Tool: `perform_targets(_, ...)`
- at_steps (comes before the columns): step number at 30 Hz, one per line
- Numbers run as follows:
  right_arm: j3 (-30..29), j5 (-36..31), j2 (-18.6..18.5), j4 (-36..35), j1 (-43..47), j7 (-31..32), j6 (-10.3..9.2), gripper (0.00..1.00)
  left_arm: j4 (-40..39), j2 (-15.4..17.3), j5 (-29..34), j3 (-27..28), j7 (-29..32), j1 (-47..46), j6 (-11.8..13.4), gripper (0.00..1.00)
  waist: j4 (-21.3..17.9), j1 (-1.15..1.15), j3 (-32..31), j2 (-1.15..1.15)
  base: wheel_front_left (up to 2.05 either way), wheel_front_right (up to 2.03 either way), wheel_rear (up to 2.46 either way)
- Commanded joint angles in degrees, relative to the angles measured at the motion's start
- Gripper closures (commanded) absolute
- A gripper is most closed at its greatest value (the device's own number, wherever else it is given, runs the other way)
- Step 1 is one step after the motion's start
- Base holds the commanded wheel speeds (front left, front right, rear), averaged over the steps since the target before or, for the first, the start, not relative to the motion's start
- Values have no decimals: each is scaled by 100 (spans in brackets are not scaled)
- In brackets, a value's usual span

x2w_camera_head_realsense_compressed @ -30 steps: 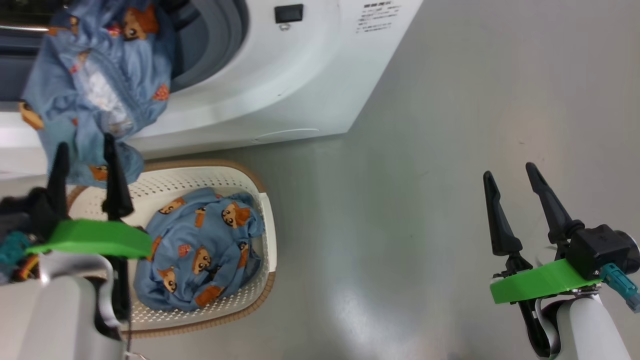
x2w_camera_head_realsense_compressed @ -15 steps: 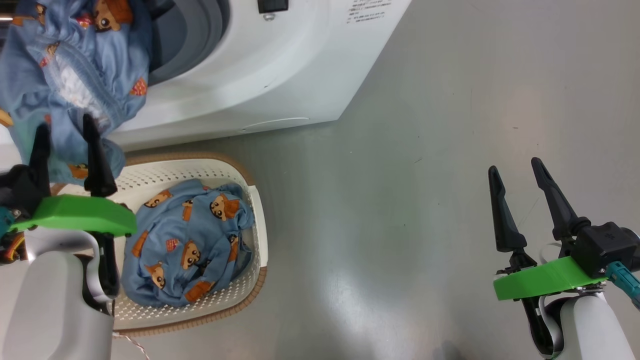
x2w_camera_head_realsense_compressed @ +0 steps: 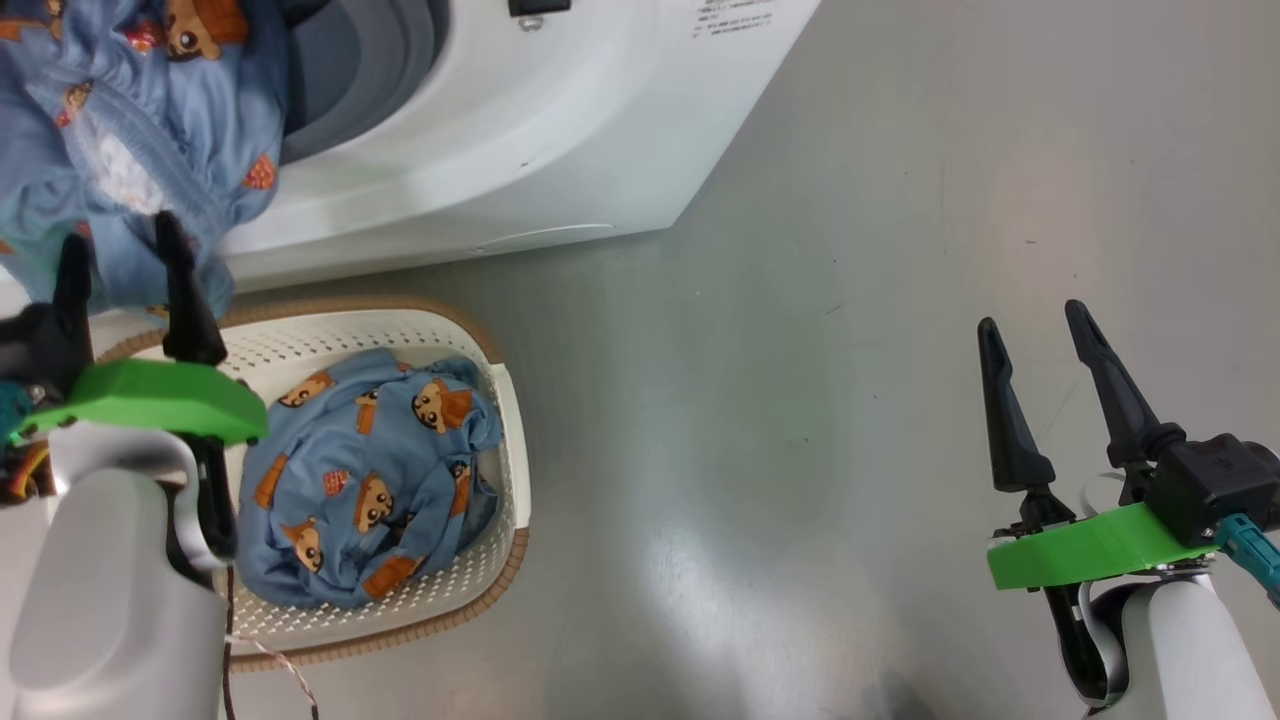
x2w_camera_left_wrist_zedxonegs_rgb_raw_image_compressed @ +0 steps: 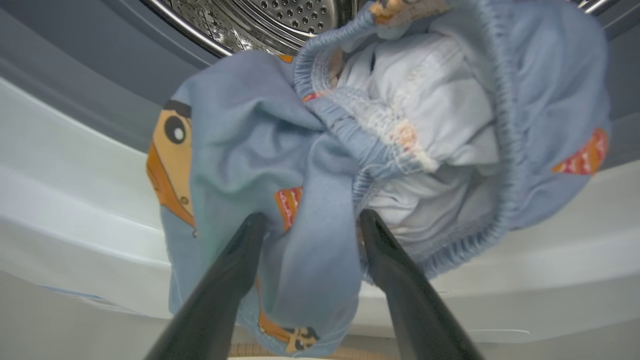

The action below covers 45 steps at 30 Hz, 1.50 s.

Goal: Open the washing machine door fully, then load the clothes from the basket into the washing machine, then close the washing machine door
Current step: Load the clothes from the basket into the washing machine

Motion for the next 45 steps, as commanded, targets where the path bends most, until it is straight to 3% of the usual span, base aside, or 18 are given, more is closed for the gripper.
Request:
perform_targets(1,149,6,-11,-150,23,-27,9,0,2,198,54,142,-87,-164,37,0,-12,0,16,0,0,0,0)
perform_targets(6,151,6,-11,-159,27,-27,9,0,217,186,64,134,-204,-441,44,0,-52,0,42,0,0,0,0)
perform_targets(8,142,7,-11,-164,36,-27,9,0,310,174,63,130,-245,-529,37,25,-63,0,51,0,0,0,0)
perform_targets(9,135,9,-11,-165,40,-27,9,0,335,170,64,126,-262,-551,33,47,-65,0,51,0,0,0,0)
perform_targets(11,129,13,-11,-166,44,-27,9,0,350,167,65,122,-278,-566,29,53,-67,0,52,0,0,0,0)
perform_targets(12,123,15,-11,-166,49,-27,9,0,365,164,67,118,-293,-580,25,61,-68,0,53,0,0,0,0)
perform_targets(14,107,22,-11,-168,56,-27,9,0,396,160,67,115,-319,-598,15,100,-68,0,50,0,0,0,0)
perform_targets(23,86,72,-11,-143,87,-27,9,0,237,67,-27,127,-364,-308,-8,100,8,0,-82,0,0,0,0)
perform_targets(31,119,113,-11,-92,129,-27,9,0,-852,-20,-298,7,211,140,-157,100,72,0,-217,0,0,0,0)
perform_targets(37,213,187,-11,-61,117,-27,9,0,-1535,176,-316,129,582,12,21,100,-14,0,-277,0,0,0,0)
perform_targets(41,286,283,-11,-25,126,-27,9,0,-1346,283,-316,185,670,-409,59,100,-136,0,-300,0,0,0,0)
perform_targets(45,400,367,-11,13,137,-27,9,0,-674,414,-254,205,585,-1039,39,100,-335,0,-307,0,0,0,0)
